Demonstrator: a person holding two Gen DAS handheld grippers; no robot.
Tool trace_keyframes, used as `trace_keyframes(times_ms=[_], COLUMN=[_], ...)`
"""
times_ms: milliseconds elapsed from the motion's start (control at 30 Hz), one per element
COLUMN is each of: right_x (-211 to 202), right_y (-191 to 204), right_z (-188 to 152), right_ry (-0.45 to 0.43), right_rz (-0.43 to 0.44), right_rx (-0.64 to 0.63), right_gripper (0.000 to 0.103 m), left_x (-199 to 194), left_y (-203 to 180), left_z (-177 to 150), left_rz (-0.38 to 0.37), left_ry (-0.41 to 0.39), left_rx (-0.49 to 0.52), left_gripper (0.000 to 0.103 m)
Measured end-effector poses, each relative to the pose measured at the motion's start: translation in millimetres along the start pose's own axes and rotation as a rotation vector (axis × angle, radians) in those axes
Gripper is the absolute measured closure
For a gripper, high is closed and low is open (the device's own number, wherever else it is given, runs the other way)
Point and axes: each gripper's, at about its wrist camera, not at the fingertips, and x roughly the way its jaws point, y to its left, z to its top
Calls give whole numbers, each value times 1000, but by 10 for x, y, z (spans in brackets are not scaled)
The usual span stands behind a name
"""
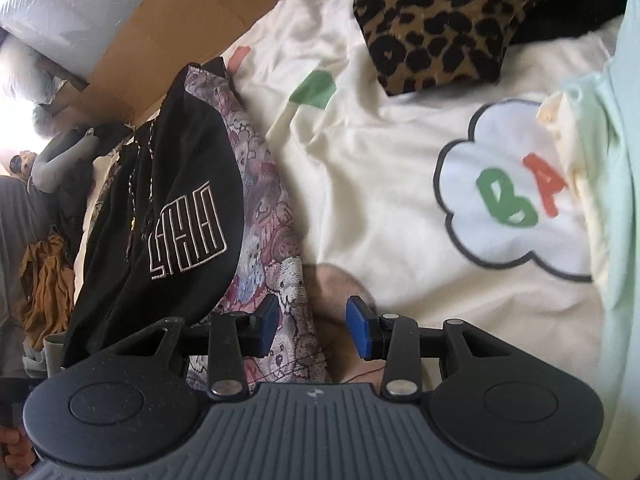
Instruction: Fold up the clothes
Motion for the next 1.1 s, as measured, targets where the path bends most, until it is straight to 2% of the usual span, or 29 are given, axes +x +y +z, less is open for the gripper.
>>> trace_keyframes(times_ms=[133, 200, 233, 267, 300, 367, 567, 767, 900, 1100], right_x=[-37, -39, -35, -30, -24, -18, -28, 97, 180, 231], right_y=[-1, -27, -42, -61, -81, -107, -159, -46, 45, 45], right_z=[-26, -28, -29, -31, -32, -43, -64, -100, -145, -193], right_ry=[3, 8, 10, 14, 17, 25, 34, 63, 91, 92], right_rz=[51, 57, 52, 46, 39, 36, 25, 29, -18, -24], right_rx=[15, 25, 28, 34, 40, 49, 52, 17, -51, -46], right_gripper=[58, 60, 62, 71, 75, 78, 78, 78, 78, 78], left_x=[-35, -54, -55, -53, -50, -42, -2, 16, 40, 73], left_y=[79, 89, 81, 71, 61, 38, -36, -135, -192, -318], left_z=[86, 125, 137, 145, 153, 159, 139, 143, 138, 116], left_rz=[-57, -62, -63, -63, -64, -62, -61, -61, -62, -64], left_ry=[3, -6, -8, -9, -10, -12, -3, 2, 7, 17], left_rx=[-110, -129, -127, -126, -124, -120, -113, -111, -112, -105], left_gripper=[100, 100, 100, 100, 100, 100, 99, 99, 99, 99])
